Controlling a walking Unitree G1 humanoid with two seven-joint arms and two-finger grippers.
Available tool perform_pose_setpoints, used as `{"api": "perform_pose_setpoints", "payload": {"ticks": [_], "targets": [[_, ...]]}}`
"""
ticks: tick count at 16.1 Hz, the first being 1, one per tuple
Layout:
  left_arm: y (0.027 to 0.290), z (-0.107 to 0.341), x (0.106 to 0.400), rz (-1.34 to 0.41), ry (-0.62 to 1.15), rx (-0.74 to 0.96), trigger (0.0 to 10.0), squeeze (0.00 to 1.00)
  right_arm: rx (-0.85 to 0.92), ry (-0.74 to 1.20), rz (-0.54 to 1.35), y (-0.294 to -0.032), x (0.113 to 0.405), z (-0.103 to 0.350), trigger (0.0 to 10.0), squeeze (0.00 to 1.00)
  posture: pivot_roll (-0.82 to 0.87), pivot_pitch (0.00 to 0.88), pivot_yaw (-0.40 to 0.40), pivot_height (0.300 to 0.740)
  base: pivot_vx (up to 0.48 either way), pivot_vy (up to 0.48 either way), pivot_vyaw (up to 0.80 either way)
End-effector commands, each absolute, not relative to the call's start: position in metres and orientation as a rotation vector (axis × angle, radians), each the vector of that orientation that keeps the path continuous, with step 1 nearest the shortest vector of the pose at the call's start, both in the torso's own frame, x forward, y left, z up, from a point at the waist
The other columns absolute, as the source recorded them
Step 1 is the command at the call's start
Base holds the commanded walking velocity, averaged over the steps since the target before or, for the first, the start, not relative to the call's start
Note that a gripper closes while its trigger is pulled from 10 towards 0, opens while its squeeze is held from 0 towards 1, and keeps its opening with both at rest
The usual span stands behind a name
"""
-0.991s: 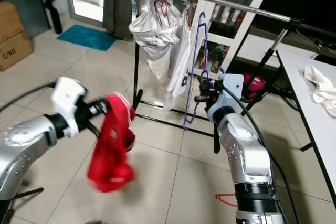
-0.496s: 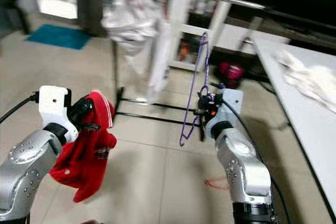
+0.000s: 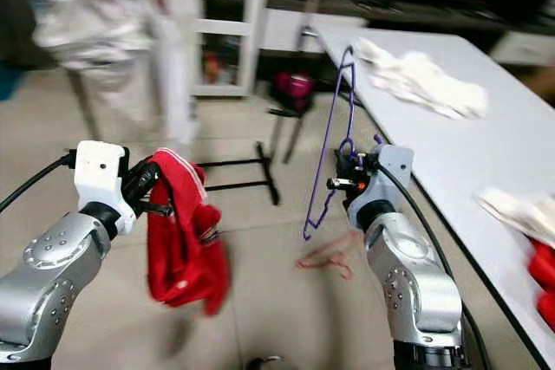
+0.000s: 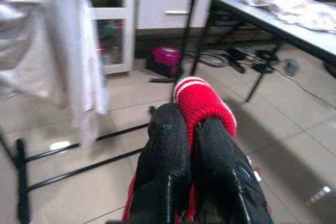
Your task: Hang hanger
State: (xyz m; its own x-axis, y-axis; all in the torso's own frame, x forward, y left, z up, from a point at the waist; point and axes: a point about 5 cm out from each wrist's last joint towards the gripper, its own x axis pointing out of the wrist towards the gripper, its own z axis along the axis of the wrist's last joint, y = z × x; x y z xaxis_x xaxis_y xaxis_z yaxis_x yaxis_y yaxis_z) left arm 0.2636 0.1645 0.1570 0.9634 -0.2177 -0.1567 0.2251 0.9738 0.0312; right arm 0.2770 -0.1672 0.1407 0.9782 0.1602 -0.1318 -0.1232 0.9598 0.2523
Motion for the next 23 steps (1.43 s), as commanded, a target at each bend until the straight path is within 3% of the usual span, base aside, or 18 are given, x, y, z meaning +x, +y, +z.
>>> {"api": "perform_pose_setpoints", "payload": {"ticks": [1,9,14,20,23], "targets": [[0.159,0.168,0.267,-0.239,0.097,0.048,10.0,0.00,0.235,0.110,0.128,-0.170,0.276,0.146,10.0,0.00,-0.08,0.000,-0.123,0.740,0.000,0.000,-0.80],[0.152,0.170,0.263,-0.266,0.105,0.048,10.0,0.00,0.247,0.142,0.138,-0.174,0.265,0.146,10.0,0.00,-0.06,0.000,-0.139,0.740,0.000,0.000,-0.79],[0.167,0.166,0.259,-0.190,0.137,0.089,10.0,0.00,0.216,0.195,0.192,-0.162,0.266,0.140,10.0,0.00,-0.05,0.027,-0.175,0.740,0.000,0.000,-0.80],[0.160,0.167,0.255,-0.228,0.146,0.083,10.0,0.00,0.224,0.254,0.125,-0.165,0.248,0.127,10.0,0.00,-0.06,0.053,-0.138,0.740,0.000,0.000,-0.80],[0.158,0.167,0.260,-0.240,0.147,0.078,10.0,0.00,0.229,0.255,0.103,-0.165,0.242,0.126,10.0,0.00,-0.08,0.023,-0.106,0.740,0.000,0.000,-0.80]]}}
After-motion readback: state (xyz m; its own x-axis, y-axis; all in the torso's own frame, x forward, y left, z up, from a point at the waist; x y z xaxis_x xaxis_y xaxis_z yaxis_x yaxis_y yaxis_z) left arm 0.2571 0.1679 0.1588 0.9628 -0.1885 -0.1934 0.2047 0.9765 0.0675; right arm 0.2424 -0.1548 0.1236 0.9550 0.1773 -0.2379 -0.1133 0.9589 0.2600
